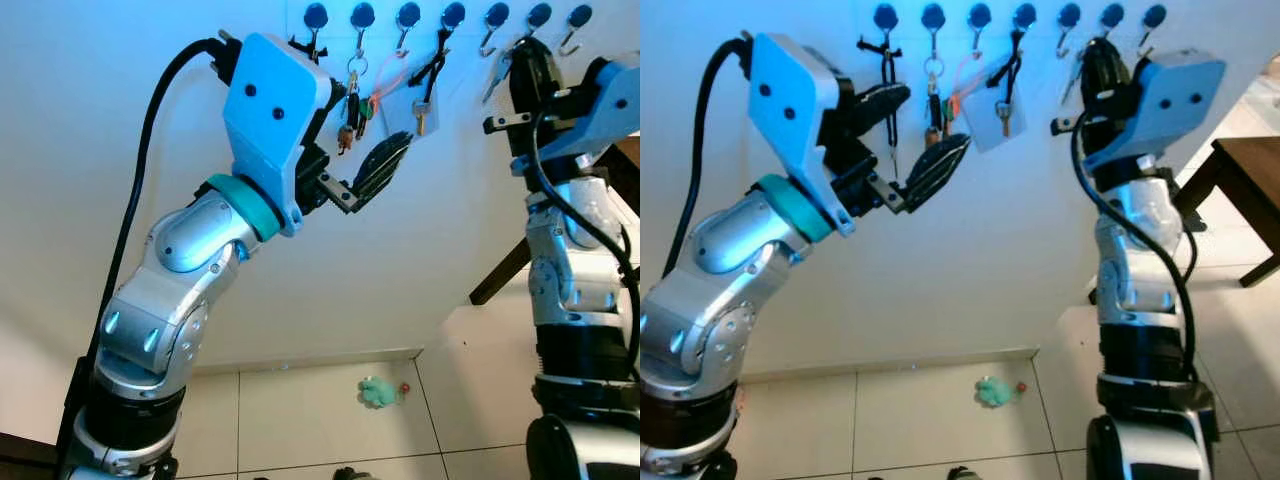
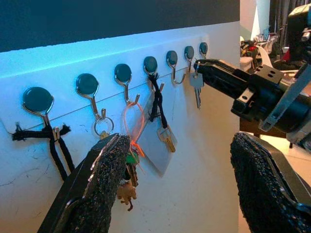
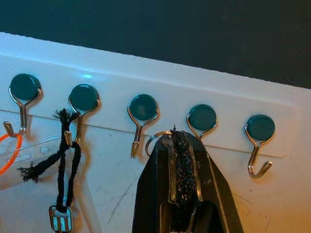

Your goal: Hang keys on a hook

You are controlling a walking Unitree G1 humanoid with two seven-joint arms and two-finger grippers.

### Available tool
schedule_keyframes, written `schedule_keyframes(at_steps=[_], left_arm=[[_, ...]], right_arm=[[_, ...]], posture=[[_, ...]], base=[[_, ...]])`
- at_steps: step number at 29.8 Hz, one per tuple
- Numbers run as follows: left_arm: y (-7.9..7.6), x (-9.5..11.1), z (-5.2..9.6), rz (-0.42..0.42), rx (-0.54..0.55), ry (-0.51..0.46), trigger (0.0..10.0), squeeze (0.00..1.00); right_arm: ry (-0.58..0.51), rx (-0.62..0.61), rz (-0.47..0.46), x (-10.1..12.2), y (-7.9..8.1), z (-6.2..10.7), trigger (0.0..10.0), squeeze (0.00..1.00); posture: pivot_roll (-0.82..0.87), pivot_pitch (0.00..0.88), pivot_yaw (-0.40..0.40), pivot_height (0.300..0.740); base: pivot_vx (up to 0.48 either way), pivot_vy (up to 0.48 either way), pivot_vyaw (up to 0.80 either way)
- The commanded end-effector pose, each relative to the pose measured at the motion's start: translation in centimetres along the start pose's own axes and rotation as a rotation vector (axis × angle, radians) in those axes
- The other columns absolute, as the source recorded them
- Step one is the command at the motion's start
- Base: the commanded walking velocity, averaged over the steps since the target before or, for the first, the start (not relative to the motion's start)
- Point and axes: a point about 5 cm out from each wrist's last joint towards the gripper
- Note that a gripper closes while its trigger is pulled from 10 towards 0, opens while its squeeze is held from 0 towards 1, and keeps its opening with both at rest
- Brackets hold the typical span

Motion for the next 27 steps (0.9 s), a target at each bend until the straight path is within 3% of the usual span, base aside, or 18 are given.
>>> schedule_keyframes(at_steps=[1, 18, 27], left_arm=[[-0.2, 0.2, -0.1, 0.001, -0.019, -0.012, 10.0, 0.0], [-0.2, 0.3, -0.1, 0.0, -0.014, -0.01, 10.0, 0.0], [-0.2, 0.2, 0.0, 0.002, -0.011, -0.006, 10.0, 0.0]], right_arm=[[-0.004, -0.001, 0.007, 0.0, -0.1, -0.1, 10.0, 0.0], [0.099, 0.043, -0.002, -2.0, 0.8, -1.2, 10.0, 0.0], [0.164, 0.05, -0.009, -3.4, 1.0, 0.3, 10.0, 0.0]], posture=[[-0.1, 0.137, 0.056, 0.74], [-0.09, 0.145, 0.054, 0.74], [-0.09, 0.153, 0.054, 0.74]], base=[[0.0, 0.0, 0.0], [0.0, 0.0, 0.0], [0.0, 0.0, 0.0]])
Point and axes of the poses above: a point about 5 cm out from each wrist's last joint towards the gripper, its own z axis pointing back from the gripper into the wrist, its own x axis along the axis of the wrist's last joint, y = z × x, and after that the axes turned 1 degree about -z, right-handed
